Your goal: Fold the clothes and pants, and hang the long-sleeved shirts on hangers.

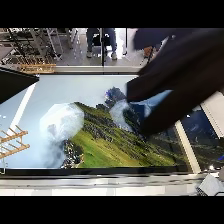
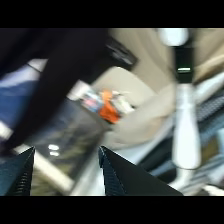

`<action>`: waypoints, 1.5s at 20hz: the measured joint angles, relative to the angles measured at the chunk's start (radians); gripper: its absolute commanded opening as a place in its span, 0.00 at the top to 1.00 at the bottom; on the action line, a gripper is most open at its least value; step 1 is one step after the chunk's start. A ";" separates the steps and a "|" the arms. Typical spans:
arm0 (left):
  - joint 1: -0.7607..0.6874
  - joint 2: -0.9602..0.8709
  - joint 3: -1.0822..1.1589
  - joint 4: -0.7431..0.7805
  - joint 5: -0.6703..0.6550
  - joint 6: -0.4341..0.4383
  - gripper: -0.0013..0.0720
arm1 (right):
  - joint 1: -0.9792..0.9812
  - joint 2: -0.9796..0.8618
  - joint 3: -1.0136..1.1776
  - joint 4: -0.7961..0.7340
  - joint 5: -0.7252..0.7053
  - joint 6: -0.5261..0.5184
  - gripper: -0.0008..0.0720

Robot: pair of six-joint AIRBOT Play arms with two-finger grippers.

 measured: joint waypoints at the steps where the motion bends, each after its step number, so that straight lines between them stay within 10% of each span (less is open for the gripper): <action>1: 0.010 0.002 0.000 0.026 0.000 0.017 0.38 | -0.105 0.025 0.004 -0.024 0.052 0.002 0.96; 5: 0.031 0.007 0.000 0.202 0.000 0.056 0.38 | -0.501 0.077 0.013 -0.062 0.136 0.003 0.96; 11: 0.037 0.008 0.000 0.385 -0.001 0.072 0.38 | -0.880 0.042 0.015 -0.075 -0.122 0.006 0.96; 25: 0.037 0.008 0.000 0.436 -0.013 -0.001 0.38 | -1.102 -0.101 0.015 0.070 -0.186 0.082 0.95; 28: 0.037 0.008 0.000 0.437 -0.026 -0.005 0.38 | -1.104 -0.080 0.015 0.126 -0.166 0.019 0.15; 30: 0.037 0.007 0.000 0.437 -0.028 -0.005 0.38 | -1.106 -0.055 0.015 0.175 -0.165 -0.002 0.10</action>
